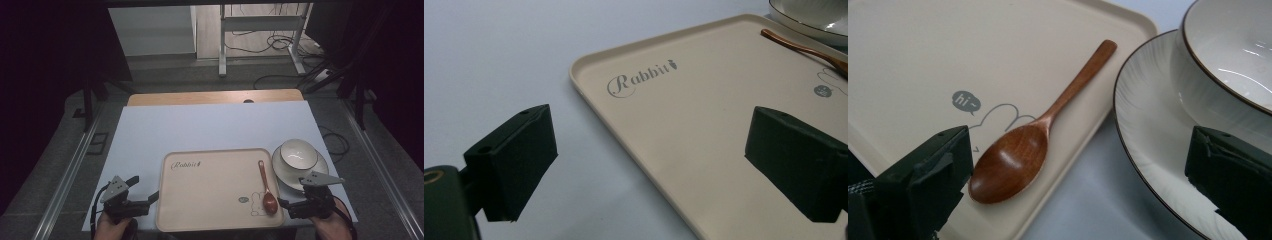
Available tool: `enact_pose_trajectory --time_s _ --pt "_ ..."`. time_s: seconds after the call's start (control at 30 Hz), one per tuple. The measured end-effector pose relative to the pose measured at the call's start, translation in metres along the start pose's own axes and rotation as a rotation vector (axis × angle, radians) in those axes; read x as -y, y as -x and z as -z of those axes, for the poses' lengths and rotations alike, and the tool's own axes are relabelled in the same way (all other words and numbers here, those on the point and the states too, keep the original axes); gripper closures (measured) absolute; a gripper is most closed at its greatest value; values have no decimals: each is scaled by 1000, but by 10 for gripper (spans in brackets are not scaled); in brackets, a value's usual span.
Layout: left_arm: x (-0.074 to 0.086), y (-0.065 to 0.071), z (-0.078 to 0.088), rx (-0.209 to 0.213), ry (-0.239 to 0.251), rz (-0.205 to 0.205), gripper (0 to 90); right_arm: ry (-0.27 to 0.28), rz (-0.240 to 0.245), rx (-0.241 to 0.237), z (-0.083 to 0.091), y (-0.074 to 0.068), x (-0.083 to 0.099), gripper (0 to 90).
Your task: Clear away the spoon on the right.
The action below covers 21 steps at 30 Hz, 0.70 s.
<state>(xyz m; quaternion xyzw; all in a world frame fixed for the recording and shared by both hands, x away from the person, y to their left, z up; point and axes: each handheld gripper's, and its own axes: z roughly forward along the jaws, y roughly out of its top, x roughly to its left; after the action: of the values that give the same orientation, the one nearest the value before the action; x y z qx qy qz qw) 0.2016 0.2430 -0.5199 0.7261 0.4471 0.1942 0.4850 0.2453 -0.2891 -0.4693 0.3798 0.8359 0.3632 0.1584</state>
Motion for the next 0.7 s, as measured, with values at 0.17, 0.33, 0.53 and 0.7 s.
enact_pose_trajectory --time_s 0.17,0.33,0.53,0.7 --pt "0 0 0 0 -1 -1 62 0 -2 19 5 2 4 0" --pt "0 0 0 0 0 1 62 14 -2 39 11 2 6 0" --pt "0 0 0 0 1 2 62 16 3 57 17 2 9 0" --pt "0 0 0 0 1 2 62 17 4 68 21 2 11 0"
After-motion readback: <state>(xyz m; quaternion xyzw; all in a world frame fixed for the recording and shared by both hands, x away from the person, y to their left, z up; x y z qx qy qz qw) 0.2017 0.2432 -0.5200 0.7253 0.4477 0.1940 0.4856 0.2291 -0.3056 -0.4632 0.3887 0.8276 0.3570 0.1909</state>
